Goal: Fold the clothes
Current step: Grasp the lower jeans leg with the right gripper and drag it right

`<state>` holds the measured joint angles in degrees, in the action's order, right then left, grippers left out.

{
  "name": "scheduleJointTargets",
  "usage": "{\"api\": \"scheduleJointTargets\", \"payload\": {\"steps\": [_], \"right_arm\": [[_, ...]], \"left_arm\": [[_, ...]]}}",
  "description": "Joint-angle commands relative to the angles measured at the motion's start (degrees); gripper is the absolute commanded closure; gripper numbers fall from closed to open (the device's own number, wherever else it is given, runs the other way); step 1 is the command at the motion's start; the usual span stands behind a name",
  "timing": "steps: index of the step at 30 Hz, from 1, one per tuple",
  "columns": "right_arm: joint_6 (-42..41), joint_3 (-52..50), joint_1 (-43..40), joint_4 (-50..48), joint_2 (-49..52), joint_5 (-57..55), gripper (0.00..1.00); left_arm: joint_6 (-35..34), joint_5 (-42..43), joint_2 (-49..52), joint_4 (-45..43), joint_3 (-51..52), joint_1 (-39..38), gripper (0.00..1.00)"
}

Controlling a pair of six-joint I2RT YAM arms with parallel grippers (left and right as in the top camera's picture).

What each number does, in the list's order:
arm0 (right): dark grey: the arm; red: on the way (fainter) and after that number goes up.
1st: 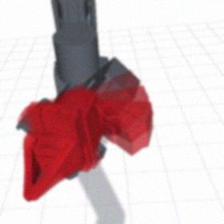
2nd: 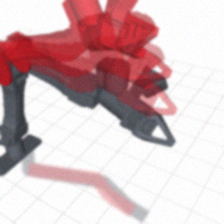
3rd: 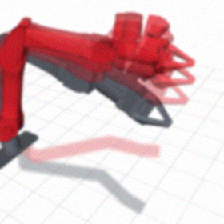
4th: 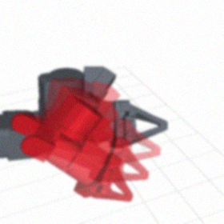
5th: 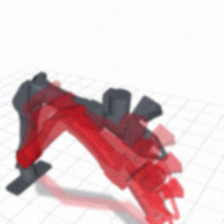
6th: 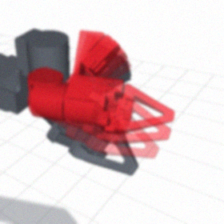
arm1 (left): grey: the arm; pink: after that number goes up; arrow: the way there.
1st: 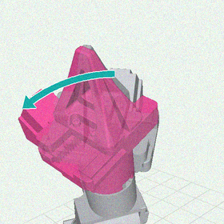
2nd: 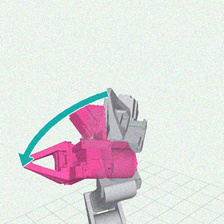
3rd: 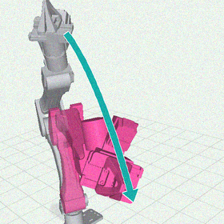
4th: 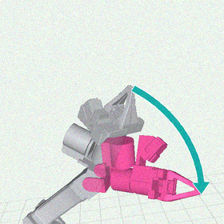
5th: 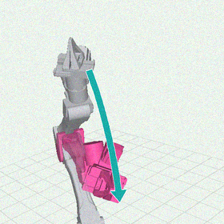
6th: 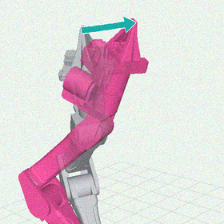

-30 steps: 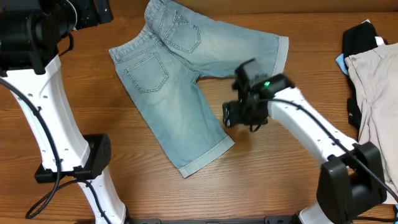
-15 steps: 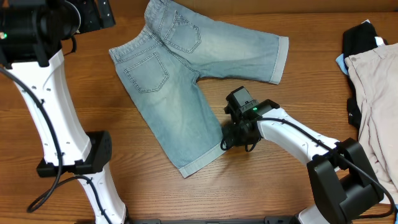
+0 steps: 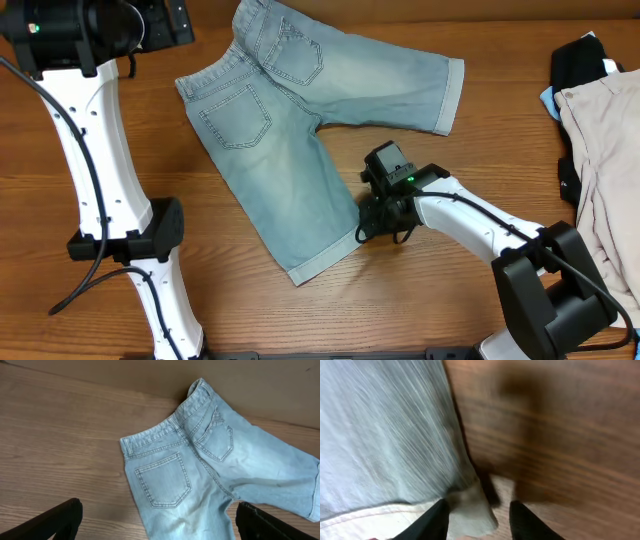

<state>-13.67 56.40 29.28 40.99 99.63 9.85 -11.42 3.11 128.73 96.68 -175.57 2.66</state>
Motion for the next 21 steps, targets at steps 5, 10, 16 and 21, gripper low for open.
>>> {"api": "scheduleJointTargets", "payload": {"steps": [5,10,16,21], "right_arm": [[0.0,-1.6,0.0,-0.4,0.3,2.1,0.62],[-0.1,-1.7,0.0,-0.4,0.3,4.0,0.79],[-1.7,-1.7,-0.1,-0.2,0.3,4.2,0.96],[-9.9,-1.5,-3.7,4.7,-0.1,3.3,0.96]], "left_arm": [[1.2,-0.8,1.4,0.1,0.3,-0.1,0.0],[1.2,-0.8,1.4,0.1,0.3,0.0,0.0],[1.2,-0.8,1.4,0.1,0.3,0.0,0.0],[1.2,-0.9,1.4,0.1,0.3,0.0,0.0]]}}
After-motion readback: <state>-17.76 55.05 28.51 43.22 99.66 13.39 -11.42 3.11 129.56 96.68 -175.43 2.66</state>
